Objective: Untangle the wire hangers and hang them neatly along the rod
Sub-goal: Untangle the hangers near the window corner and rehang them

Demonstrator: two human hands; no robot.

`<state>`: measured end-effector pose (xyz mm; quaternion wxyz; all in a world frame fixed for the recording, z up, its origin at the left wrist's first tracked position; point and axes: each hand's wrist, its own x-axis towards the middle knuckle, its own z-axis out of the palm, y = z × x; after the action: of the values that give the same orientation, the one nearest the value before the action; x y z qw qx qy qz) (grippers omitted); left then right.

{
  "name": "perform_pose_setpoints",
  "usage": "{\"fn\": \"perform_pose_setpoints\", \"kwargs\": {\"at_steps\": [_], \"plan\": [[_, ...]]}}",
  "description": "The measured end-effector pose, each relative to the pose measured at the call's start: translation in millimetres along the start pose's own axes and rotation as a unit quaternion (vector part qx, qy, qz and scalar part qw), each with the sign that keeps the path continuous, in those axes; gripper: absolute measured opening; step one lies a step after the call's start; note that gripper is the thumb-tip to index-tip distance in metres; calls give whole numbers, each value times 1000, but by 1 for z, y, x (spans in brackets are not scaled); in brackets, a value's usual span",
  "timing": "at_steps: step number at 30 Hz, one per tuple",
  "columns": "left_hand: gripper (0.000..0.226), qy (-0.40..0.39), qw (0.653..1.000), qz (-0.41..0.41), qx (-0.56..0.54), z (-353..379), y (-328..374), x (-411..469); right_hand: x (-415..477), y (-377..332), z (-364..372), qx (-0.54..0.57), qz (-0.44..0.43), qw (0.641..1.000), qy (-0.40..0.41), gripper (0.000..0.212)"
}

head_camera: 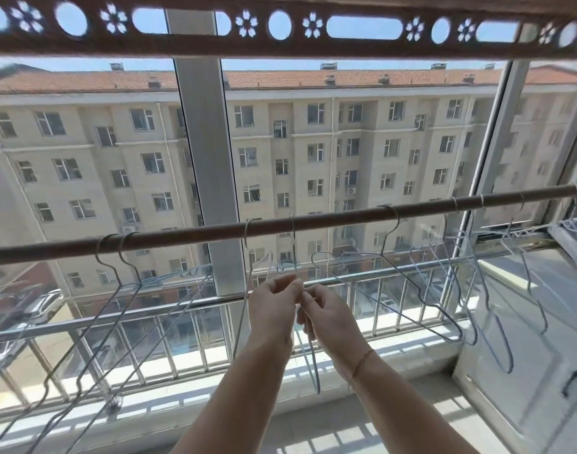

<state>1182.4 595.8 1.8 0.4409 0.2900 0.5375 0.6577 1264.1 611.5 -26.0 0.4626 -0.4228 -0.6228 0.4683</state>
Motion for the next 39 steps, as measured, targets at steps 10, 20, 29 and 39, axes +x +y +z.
{"fn": "perform_pose_setpoints", "kwargs": {"at_steps": [10, 20, 29, 39], "plan": [[22, 50, 985, 157, 51, 13, 7, -31, -15, -7, -14, 12, -30, 999, 6, 18], [15, -105, 971, 205, 69, 94, 10, -82, -38, -18, -126, -76, -146, 975, 148, 10], [36, -149, 976, 121, 99, 213, -23, -72, -9, 9, -227, -103, -115, 981, 120, 28], [28, -55, 995, -6, 82, 258, -66, -43, 9, 38, -254, -140, -9, 990, -13, 55]]}}
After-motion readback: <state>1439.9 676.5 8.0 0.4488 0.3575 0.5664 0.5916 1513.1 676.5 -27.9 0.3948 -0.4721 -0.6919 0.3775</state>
